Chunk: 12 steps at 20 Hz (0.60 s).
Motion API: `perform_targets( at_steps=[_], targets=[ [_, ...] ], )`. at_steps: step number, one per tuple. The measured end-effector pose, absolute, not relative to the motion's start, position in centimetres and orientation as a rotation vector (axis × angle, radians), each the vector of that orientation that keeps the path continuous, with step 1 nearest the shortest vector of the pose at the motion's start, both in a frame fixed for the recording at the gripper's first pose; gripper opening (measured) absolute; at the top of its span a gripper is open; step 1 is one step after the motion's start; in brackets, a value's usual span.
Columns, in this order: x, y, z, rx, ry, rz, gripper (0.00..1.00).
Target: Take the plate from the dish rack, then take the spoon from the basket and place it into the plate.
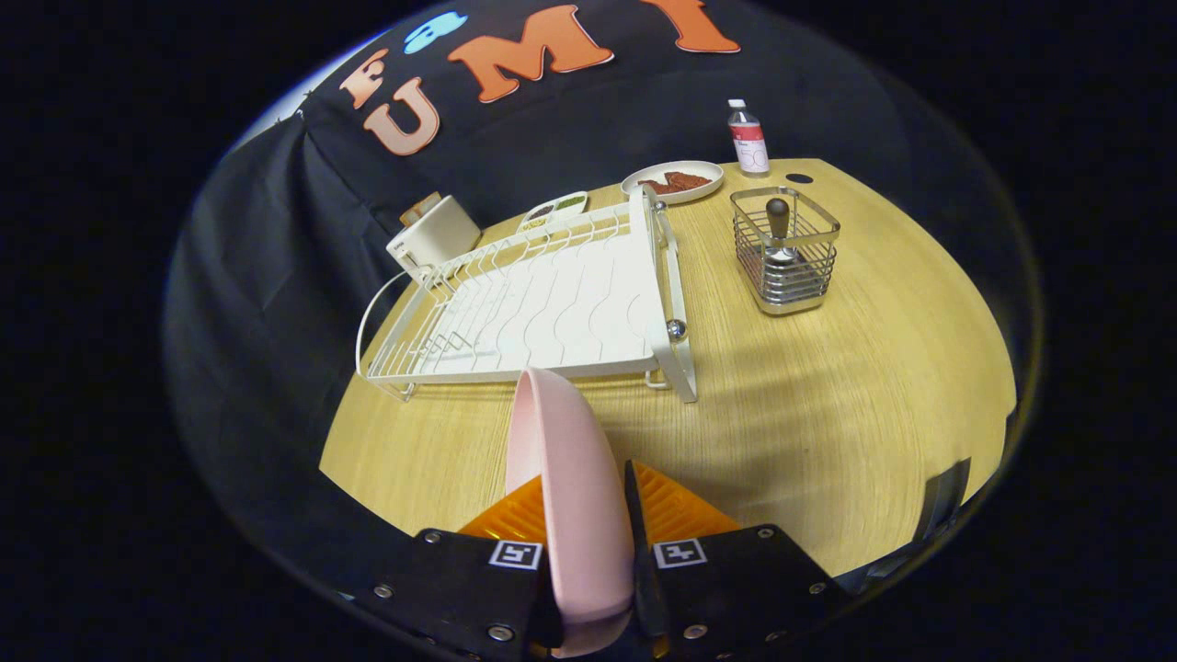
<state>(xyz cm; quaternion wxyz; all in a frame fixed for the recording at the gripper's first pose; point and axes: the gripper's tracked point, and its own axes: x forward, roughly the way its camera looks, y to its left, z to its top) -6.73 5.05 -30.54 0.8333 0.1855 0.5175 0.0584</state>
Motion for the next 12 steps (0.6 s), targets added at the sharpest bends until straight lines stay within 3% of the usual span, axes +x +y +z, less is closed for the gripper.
perform_targets(
  at_steps=[9, 12],
  targets=[
    [-6.9, 5.1, -32.5, 0.528, 1.094, 0.170, 0.30],
    [-6.7, 4.5, -33.5, 0.477, 1.096, 0.163, 0.35]
  ],
)
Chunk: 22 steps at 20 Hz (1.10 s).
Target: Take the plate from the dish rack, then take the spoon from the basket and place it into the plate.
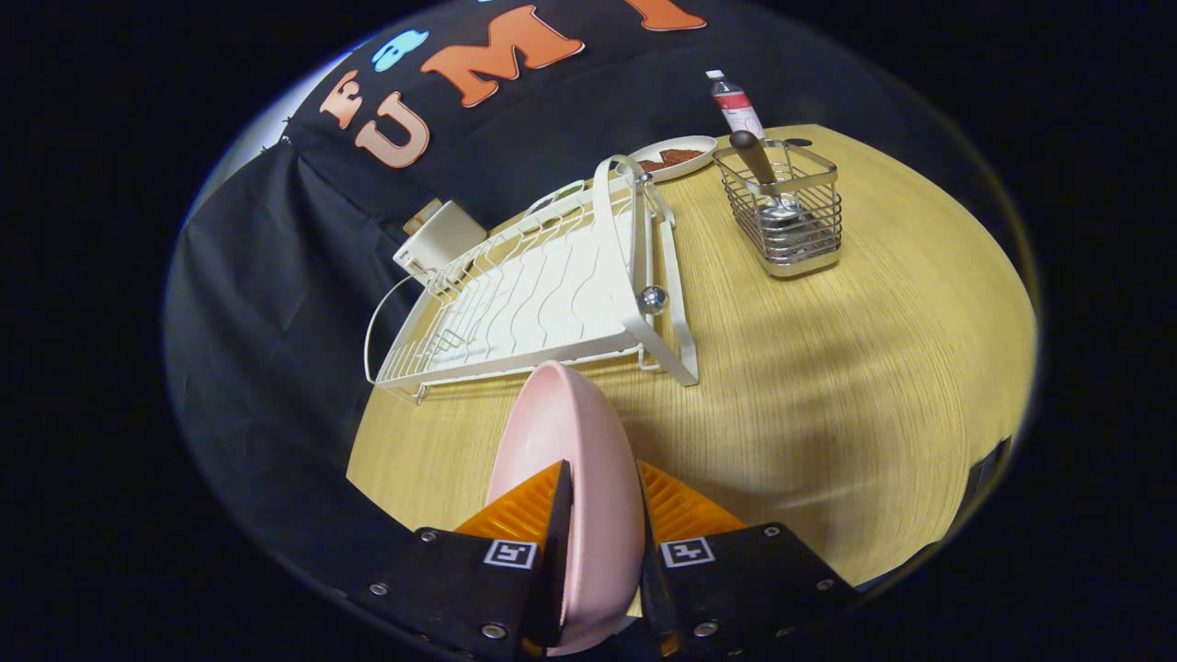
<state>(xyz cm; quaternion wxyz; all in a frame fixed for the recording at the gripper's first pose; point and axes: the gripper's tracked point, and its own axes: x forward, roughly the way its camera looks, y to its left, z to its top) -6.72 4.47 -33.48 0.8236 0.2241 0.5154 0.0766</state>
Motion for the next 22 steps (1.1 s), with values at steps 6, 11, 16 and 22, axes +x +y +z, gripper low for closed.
perform_targets(
  at_steps=[6, 11, 16, 22],
  targets=[
    [-5.9, 3.3, -35.1, 0.349, 1.078, 0.106, 0.58],
    [-5.7, 1.4, -35.9, 0.165, 1.068, 0.053, 0.75],
    [-3.9, -0.2, -33.7, 0.058, 0.954, 0.015, 0.77],
    [0.5, -4.2, -28.9, -0.065, 0.663, -0.085, 0.77]
  ],
)
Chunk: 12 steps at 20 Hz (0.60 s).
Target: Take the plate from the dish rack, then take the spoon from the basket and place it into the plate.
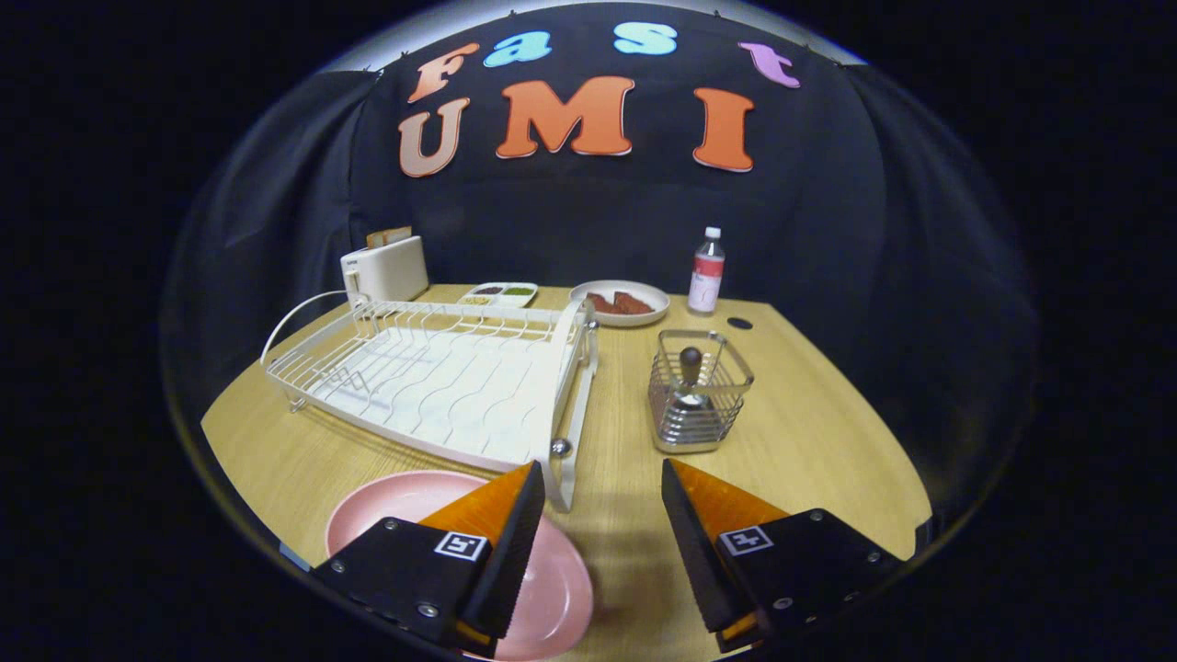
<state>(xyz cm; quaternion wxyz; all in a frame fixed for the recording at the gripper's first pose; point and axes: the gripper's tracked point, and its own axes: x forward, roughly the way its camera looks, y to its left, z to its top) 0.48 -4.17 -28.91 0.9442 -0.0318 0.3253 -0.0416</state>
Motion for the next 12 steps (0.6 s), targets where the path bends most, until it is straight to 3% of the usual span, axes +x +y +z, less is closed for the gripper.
perform_targets(
  at_steps=[2, 7, 9, 12],
  targets=[
    [1.9, -5.2, -28.0, -0.110, 0.604, -0.109, 0.77],
    [4.4, -8.1, -28.5, -0.136, 0.565, -0.208, 0.64],
    [5.8, -9.1, -28.4, -0.124, 0.541, -0.238, 0.57],
    [7.4, -10.1, -29.1, -0.110, 0.523, -0.274, 0.37]
  ],
)
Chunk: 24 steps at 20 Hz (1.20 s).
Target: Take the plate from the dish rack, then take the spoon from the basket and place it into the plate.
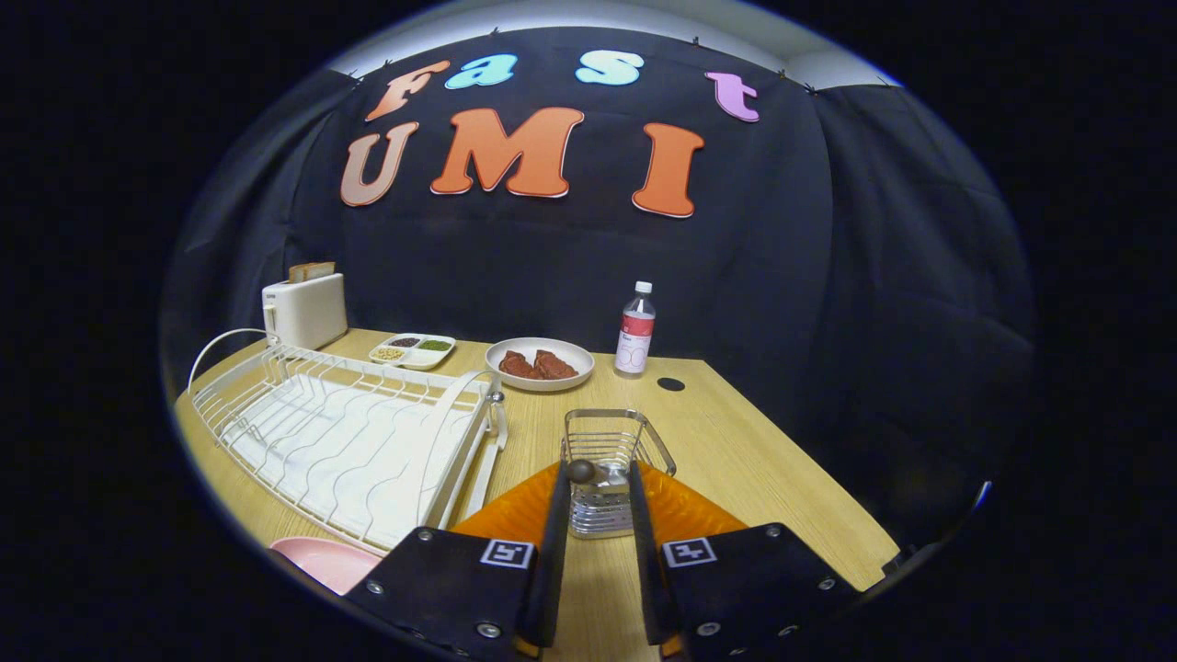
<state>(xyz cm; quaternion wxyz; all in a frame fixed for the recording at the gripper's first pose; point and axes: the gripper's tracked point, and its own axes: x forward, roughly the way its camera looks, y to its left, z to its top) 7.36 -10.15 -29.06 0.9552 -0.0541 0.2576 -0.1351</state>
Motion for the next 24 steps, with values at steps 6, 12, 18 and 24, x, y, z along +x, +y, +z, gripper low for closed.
perform_targets(
  at_steps=[6, 12, 18, 24],
  targets=[
    [8.5, -11.3, -30.2, -0.081, 0.507, -0.272, 0.16],
    [9.1, -11.3, -29.8, -0.040, 0.524, -0.244, 0.09],
    [9.5, -12.0, -28.9, 0.101, 0.587, -0.281, 0.07],
    [9.2, -10.7, -23.7, 0.074, 0.514, -0.242, 0.07]
  ],
)
